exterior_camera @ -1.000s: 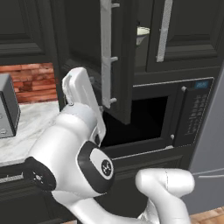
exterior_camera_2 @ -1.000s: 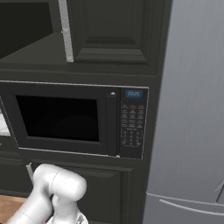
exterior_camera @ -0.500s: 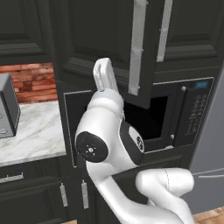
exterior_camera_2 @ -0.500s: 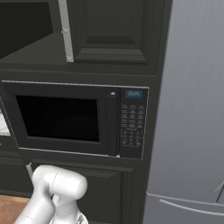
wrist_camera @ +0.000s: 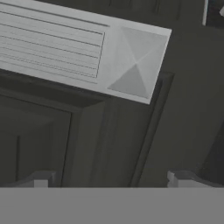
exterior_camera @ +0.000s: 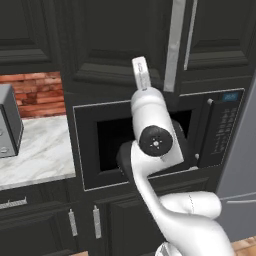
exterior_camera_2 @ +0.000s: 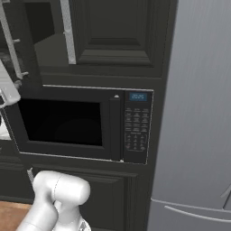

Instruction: Pick the mug and place it in the sink. Pick the bowl and place it in the open cabinet and then close the cabinet.

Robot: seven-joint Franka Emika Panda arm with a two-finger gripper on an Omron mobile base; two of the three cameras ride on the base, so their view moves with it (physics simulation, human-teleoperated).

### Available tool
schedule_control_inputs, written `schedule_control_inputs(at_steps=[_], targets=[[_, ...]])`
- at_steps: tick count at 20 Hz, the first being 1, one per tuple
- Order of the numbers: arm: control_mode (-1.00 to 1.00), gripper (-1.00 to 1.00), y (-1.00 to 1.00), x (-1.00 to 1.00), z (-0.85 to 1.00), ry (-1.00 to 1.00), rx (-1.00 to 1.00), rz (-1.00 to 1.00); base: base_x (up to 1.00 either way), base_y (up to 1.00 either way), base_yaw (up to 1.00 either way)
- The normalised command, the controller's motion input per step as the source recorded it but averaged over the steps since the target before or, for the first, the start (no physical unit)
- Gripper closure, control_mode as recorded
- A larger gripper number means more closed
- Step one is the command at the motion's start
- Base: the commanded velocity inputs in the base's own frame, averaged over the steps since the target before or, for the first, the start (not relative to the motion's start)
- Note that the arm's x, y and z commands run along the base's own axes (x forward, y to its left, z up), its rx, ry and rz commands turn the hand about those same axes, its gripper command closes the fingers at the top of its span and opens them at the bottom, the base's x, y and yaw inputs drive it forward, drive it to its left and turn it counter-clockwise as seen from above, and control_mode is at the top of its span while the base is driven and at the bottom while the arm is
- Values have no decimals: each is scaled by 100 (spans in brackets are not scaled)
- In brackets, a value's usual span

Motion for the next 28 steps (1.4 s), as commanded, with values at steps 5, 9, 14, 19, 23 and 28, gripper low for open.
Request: schedule_control_inputs(at_steps=[5,9,14,19,23,28], targets=[[-100,-100,-43,58,6,0,0,15,0,0,0],[-100,-100,-42,53,10,0,0,16,0,0,0],[-100,-100,-40,52,16,0,0,15,0,0,0],[-100,-100,-33,55,21,0,0,14,0,0,0],[-100,-100,-10,54,16,0,0,10,0,0,0],[-100,-100,0,21,1,0,0,5,0,0,0]])
